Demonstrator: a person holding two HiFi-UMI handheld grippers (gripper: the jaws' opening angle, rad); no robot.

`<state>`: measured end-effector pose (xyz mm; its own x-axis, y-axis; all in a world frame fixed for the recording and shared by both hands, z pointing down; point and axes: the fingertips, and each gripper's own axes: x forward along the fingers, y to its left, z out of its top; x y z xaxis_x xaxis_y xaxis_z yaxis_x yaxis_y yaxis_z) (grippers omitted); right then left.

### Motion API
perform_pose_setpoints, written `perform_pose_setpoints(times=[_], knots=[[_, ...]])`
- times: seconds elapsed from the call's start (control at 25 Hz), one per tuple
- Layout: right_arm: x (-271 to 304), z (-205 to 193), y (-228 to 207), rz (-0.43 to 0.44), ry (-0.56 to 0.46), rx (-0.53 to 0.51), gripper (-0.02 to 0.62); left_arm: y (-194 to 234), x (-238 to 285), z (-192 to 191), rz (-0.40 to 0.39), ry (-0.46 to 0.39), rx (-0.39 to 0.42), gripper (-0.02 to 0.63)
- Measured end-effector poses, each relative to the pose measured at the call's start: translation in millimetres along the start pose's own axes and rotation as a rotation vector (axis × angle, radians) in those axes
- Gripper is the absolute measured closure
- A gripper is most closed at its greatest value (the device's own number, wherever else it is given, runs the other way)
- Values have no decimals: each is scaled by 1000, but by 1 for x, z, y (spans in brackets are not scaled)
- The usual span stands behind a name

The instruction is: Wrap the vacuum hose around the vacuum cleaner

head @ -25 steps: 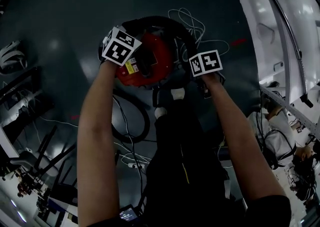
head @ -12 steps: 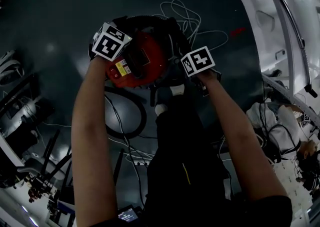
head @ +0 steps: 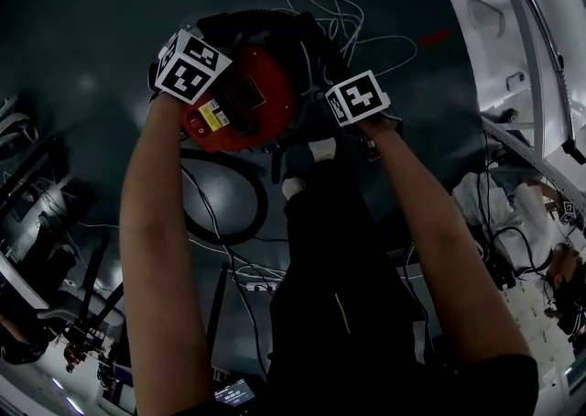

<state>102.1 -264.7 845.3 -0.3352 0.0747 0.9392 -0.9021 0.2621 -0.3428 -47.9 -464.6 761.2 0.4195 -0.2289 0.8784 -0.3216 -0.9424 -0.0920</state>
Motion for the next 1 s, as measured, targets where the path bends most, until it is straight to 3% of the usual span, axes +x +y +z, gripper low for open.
perform_pose_setpoints(times=[0.16, 0.32, 0.44, 0.64, 0.72, 1.0], knots=[[9, 4, -8, 9, -49, -11, 419, 4, 12, -6, -18, 51, 42, 434], [16, 4, -11, -15, -38, -38, 417, 6, 22, -21, -36, 167, 163, 453], [19, 4, -12, -46, -41, -84, 407, 6, 29, -25, -29, 200, 217, 459], [19, 2, -6, -1, -85, -109, 259, 5, 34, -25, -33, 232, 322, 463], [18, 2, -9, -20, -115, -128, 219, 3, 36, -24, -44, 242, 354, 463], [4, 21, -35, -158, -270, -190, 189, -4, 40, -9, -44, 224, 440, 465]])
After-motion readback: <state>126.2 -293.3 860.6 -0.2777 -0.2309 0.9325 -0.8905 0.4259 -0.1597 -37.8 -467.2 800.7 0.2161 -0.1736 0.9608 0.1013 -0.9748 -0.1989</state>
